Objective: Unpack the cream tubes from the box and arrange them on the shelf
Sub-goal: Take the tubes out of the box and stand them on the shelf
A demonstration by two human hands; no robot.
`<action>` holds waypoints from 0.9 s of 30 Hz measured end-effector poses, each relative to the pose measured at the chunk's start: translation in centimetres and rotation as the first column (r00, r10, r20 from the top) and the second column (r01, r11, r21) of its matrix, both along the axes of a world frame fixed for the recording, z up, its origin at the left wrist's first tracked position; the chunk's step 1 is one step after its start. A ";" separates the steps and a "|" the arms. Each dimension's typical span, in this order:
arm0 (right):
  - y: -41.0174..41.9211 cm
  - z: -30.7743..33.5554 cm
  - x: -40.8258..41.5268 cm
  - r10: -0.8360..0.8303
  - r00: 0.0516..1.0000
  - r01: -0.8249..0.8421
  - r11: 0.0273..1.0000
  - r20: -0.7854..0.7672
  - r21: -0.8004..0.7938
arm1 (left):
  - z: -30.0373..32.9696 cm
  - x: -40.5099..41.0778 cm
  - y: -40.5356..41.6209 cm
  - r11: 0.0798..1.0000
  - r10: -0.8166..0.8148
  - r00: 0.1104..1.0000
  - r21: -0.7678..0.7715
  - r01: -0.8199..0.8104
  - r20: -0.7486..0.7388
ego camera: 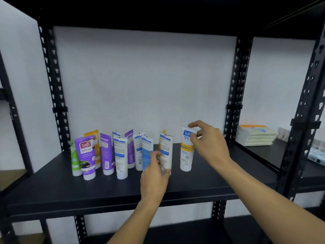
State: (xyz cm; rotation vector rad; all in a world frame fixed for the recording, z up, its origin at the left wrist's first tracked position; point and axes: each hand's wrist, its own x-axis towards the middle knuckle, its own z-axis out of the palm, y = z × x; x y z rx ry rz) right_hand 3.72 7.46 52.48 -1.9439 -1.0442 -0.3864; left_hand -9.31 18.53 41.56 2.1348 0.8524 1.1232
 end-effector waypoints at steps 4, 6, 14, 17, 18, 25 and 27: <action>0.7 -0.1 0.9 -0.007 1.000 0.007 1.000 -0.001 -0.004 | -0.6 0.9 0.7 0.999 0.036 0.998 0.023 -0.035 -0.061; 1.1 -0.1 1.1 -0.014 1.000 0.014 1.000 0.003 -0.007 | -1.0 1.0 0.9 0.999 0.051 0.995 0.011 -0.051 -0.085; 4.2 0.2 2.0 -0.018 1.000 0.018 0.999 0.011 -0.029 | -1.7 1.6 1.0 0.991 0.135 0.986 -0.006 -0.136 -0.094; 5.3 -0.1 2.3 -0.023 1.000 0.023 0.999 0.006 -0.045 | -1.8 1.6 1.1 0.991 0.135 0.986 -0.007 -0.137 -0.100; 5.7 -0.2 2.4 -0.022 1.000 0.022 0.998 0.005 -0.053 | -1.9 1.6 1.2 0.991 0.135 0.986 -0.007 -0.136 -0.100; 7.2 -1.6 3.1 -0.024 1.000 0.024 0.996 -0.007 -0.083 | -2.2 1.9 1.5 0.991 0.136 0.986 -0.003 -0.137 -0.098; 7.6 -2.3 3.1 -0.023 1.000 0.022 0.995 -0.005 -0.101 | -2.2 2.0 1.5 0.990 0.138 0.985 0.003 -0.138 -0.100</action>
